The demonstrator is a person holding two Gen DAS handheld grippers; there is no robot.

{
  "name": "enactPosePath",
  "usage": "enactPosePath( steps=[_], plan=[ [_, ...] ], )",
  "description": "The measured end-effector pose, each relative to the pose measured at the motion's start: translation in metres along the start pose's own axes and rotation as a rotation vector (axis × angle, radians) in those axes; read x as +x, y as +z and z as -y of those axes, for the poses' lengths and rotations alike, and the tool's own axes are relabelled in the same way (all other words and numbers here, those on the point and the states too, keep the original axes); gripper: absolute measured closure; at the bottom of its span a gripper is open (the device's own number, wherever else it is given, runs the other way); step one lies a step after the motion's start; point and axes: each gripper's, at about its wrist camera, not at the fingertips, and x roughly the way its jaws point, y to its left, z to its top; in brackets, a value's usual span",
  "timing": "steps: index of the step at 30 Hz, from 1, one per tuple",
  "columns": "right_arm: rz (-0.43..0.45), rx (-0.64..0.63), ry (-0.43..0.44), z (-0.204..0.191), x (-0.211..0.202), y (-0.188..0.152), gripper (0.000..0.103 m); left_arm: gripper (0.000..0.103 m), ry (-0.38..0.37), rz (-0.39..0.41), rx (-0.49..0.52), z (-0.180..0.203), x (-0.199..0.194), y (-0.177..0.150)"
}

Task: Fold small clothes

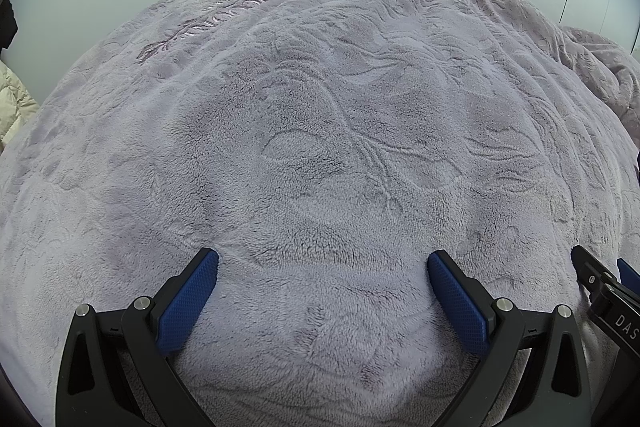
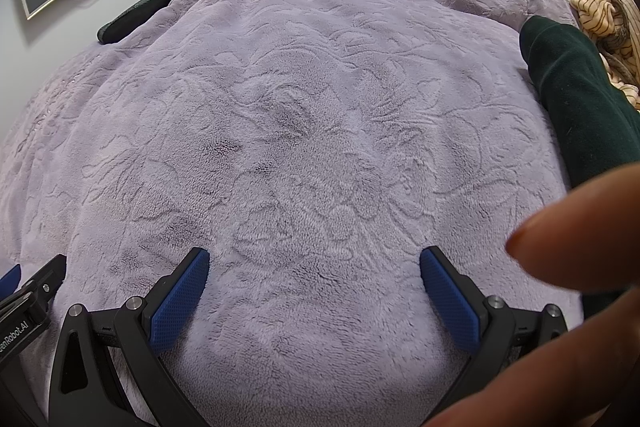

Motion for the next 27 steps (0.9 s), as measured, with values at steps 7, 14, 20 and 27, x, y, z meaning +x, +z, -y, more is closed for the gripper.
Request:
enactPosePath(
  steps=[7,14,20,27],
  plan=[
    [-0.004,-0.003,-0.003,-0.0010,0.0011,-0.0007,0.000,0.000,0.000,0.000,0.000,-0.0006,0.0002,0.0000],
    [-0.004,-0.003,-0.003,-0.0011,0.0016,-0.0009,0.000,0.000,0.000,0.000,0.000,-0.0004,0.0001,0.0000],
    [-0.004,-0.003,-0.003,-0.0010,0.0016,-0.0009,0.000,0.000,0.000,0.000,0.000,-0.0003,0.0001,-0.0001],
    [-0.004,-0.002,-0.003,-0.0008,0.0018,-0.0010,0.000,0.000,-0.012,0.002,-0.009,-0.0007,-0.0006,-0.0004]
  ],
)
